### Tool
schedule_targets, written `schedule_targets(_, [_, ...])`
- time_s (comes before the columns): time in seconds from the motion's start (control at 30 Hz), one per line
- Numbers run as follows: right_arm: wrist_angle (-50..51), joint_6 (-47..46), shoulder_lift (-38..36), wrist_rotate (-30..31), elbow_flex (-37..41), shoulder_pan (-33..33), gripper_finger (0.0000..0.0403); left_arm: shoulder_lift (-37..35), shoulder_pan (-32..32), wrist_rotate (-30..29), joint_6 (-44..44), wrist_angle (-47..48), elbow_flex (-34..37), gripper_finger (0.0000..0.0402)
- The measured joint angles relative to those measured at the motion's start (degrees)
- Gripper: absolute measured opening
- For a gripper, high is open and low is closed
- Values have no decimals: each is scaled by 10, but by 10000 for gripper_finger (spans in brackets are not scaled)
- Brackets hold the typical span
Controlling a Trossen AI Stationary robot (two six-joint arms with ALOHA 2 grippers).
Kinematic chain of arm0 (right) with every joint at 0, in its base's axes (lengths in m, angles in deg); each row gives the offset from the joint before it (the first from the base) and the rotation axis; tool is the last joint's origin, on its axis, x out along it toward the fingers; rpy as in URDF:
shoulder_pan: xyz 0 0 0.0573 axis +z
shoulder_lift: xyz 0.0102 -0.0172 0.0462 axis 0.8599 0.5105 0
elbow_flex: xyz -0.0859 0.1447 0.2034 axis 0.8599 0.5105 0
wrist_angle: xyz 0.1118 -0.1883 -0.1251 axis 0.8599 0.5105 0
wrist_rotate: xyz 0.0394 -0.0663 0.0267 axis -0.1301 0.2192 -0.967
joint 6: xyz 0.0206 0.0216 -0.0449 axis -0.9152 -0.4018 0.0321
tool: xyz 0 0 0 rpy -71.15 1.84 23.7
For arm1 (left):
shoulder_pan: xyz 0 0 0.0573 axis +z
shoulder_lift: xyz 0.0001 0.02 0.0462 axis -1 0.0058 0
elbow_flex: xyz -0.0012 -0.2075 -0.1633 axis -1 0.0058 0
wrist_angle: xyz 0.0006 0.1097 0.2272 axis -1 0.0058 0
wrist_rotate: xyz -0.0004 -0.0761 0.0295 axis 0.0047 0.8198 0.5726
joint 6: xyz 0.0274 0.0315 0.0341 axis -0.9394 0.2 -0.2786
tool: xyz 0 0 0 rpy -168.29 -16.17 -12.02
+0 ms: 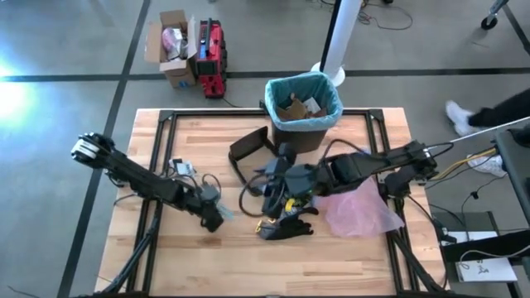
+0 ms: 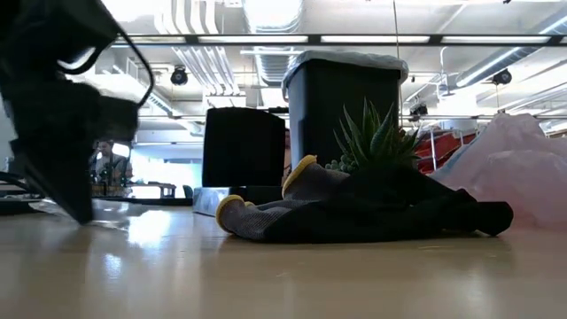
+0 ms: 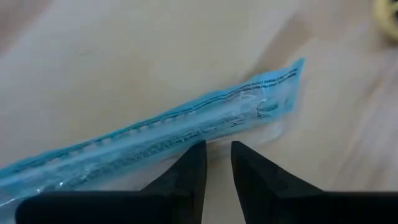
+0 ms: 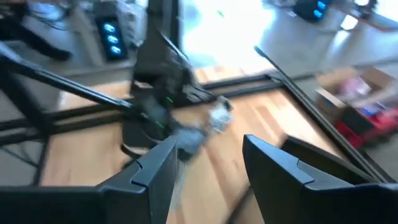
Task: Place trash/remove bag and relplace
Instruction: Put the plastic packaging into the trash bin
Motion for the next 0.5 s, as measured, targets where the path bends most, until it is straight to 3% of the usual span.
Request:
schedule_targets(0.1, [7,7,19,-10,0,4,166,28,0,-11,-13,-72,-22,62])
schedule_targets(0.23, [24,15,49,-61,1,7,165,51,2,-12,-16,-68,-78,61])
schedule_targets(0.5, [68,1,138,-144,1,13,181,24,3,2,-52,78,-181,66])
